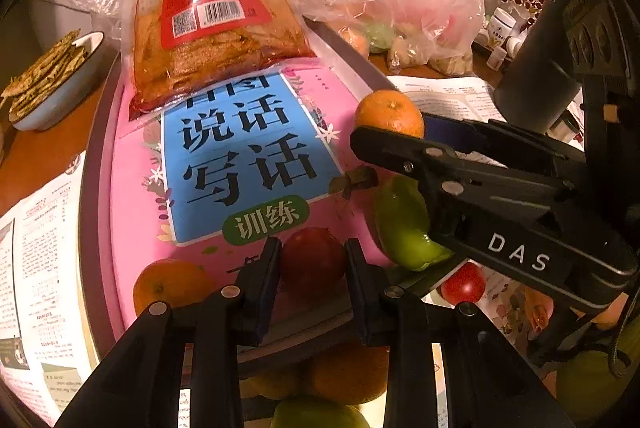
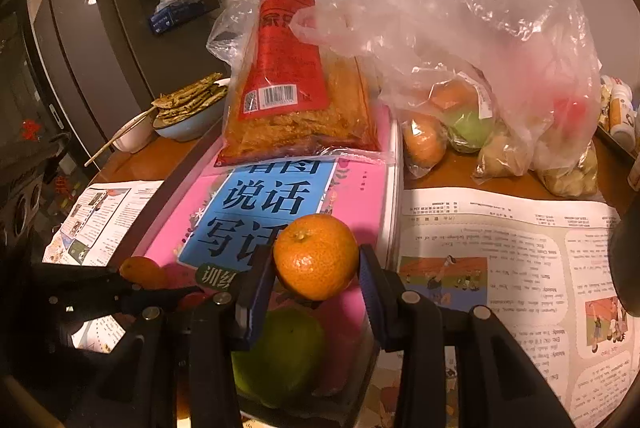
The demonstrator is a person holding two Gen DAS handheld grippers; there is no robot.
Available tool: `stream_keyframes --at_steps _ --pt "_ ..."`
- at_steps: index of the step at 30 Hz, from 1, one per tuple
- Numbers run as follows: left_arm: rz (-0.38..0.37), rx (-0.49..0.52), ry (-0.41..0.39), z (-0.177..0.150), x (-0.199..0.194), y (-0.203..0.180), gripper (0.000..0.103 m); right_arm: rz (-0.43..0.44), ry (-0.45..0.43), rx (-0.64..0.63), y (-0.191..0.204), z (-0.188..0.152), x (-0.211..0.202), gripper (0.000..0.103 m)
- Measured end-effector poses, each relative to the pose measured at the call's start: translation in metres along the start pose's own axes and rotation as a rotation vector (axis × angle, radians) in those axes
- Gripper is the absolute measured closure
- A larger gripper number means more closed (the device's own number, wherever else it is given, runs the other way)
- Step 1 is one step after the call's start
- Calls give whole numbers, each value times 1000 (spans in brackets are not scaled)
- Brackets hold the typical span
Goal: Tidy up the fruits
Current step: 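Carry the red plum with the left tool while the right tool carries the mandarin onto the book, then release the mandarin onto the book with the right tool while the left tool holds the plum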
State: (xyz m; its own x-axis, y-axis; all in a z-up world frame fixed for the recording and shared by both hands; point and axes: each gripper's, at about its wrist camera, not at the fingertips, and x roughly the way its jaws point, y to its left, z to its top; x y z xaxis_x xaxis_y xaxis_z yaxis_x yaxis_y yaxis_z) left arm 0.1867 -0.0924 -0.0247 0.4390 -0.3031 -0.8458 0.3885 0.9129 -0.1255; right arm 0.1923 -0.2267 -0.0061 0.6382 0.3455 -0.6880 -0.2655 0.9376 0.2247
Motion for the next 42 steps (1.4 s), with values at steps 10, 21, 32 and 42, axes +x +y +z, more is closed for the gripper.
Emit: stream_keyframes --at_steps 10,21,32,42 --pt "-1 -6 -1 0 0 1 70 -35 39 -32 9 1 11 61" --pt "3 -25 -3 -1 -2 4 70 -38 68 -55 17 -1 16 61" --pt "2 -32 -4 -2 -3 5 70 -43 72 -56 19 -4 12 61" --pt "4 -37 -4 -4 -4 5 70 -24 44 -22 14 -9 -2 53"
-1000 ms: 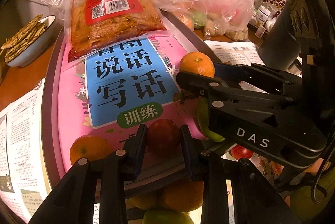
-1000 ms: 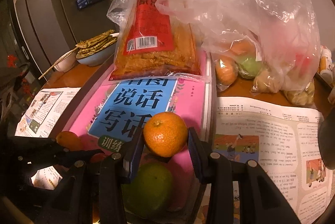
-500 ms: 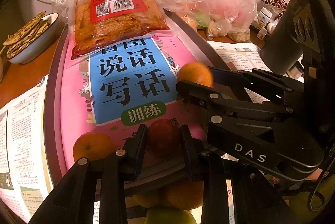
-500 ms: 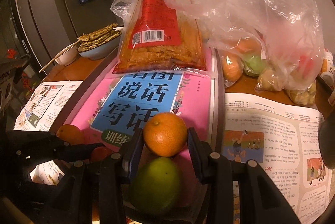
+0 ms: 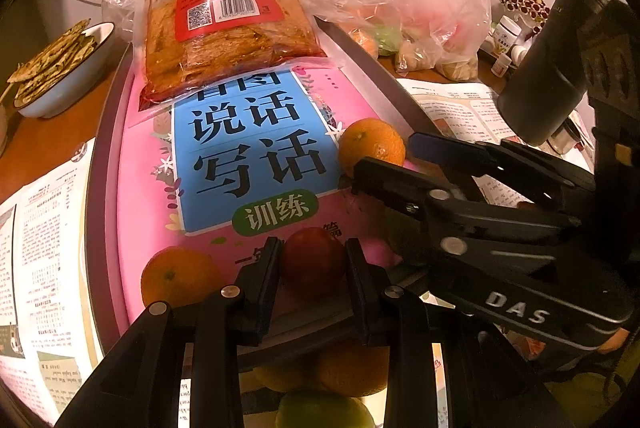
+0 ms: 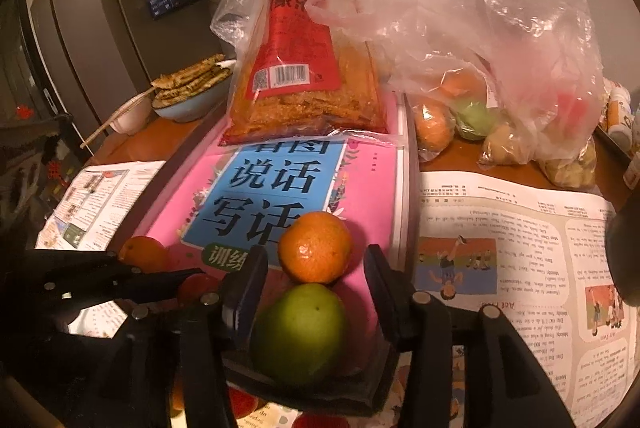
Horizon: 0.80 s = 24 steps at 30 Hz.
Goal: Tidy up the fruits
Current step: 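Release the mandarin onto the book with the right tool while the left tool holds the plum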
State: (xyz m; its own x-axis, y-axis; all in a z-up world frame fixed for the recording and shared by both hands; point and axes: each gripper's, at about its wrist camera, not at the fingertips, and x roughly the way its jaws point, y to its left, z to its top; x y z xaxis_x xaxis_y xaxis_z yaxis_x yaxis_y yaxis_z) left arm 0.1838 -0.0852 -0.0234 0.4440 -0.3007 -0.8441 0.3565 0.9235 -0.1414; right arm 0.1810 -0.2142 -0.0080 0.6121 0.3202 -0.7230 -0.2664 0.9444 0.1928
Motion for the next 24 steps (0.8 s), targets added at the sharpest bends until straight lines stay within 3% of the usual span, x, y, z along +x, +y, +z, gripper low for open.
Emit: stream_keyframes --at_steps 12,24 --pt "12 -4 -16 -1 -7 0 70 -8 -45 14 -2 -6 -21 48" --pt "19 -14 -34 -1 -15 -1 55 -17 -64 31 -7 -11 -35 44"
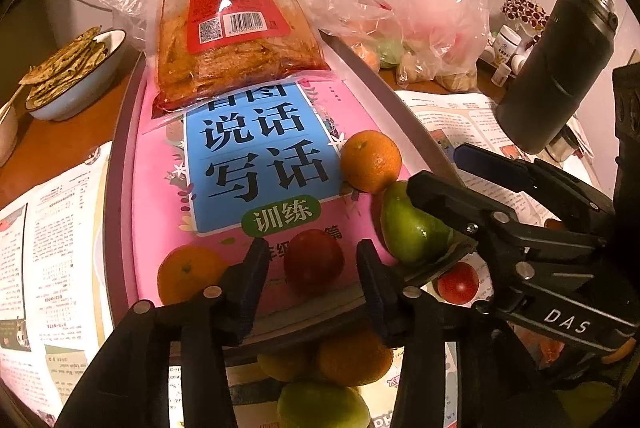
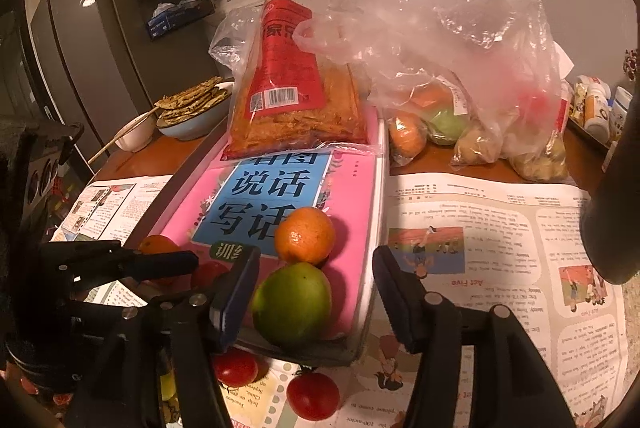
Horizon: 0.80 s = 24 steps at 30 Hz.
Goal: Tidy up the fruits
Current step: 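Release the mandarin onto the book with the right tool while the left tool holds the plum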
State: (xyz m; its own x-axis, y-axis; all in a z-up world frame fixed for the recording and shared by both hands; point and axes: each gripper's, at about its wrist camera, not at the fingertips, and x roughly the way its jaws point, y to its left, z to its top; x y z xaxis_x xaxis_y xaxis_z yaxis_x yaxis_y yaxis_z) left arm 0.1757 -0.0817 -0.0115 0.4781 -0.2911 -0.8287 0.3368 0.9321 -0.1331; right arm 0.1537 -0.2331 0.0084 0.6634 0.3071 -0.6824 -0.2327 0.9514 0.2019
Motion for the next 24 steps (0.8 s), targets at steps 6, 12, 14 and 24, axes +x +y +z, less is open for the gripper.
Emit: stream_keyframes --at_steps 6,12,14,24 --pt "4 -9 -19 0 -8 1 48 -8 -13 16 -5 -1 -8 43" --pt "12 -23 -48 0 -22 3 43 -8 -22 21 -6 -3 -13 40" --pt "14 -28 -56 0 -26 4 42 -7 -27 21 -5 -3 -15 40" --pt "33 -88 -98 -3 -49 17 36 -2 -53 24 -2 -6 -27 35"
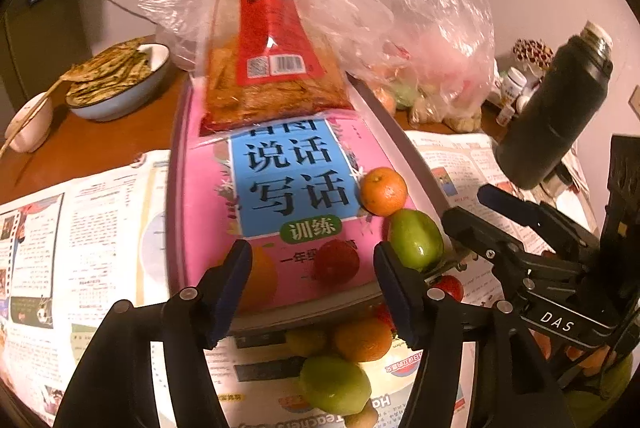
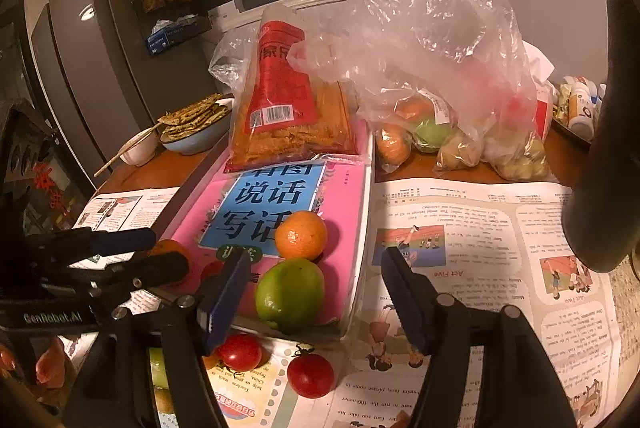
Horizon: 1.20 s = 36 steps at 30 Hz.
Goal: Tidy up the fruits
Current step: 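Release the mandarin onto the book with the right tool while the left tool holds the plum, then withdraw both open tools from the book toward the fruit on the newspaper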
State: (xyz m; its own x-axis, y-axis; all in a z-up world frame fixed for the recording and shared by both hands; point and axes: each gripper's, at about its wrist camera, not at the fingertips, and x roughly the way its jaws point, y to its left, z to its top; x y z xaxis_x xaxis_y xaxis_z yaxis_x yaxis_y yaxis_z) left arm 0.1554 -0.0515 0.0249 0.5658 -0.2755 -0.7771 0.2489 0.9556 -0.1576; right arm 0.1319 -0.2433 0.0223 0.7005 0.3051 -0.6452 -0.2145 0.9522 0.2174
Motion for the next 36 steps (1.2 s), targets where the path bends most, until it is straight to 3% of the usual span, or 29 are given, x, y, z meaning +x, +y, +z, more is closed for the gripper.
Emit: stream_keyframes --at_steps 13,36 --pt "3 -50 -45 -2 -29 18 32 10 -29 -1 8 -3 -15 31" --pt "-21 9 -22 -26 -42 0 32 20 -74 34 11 -22 -46 18"
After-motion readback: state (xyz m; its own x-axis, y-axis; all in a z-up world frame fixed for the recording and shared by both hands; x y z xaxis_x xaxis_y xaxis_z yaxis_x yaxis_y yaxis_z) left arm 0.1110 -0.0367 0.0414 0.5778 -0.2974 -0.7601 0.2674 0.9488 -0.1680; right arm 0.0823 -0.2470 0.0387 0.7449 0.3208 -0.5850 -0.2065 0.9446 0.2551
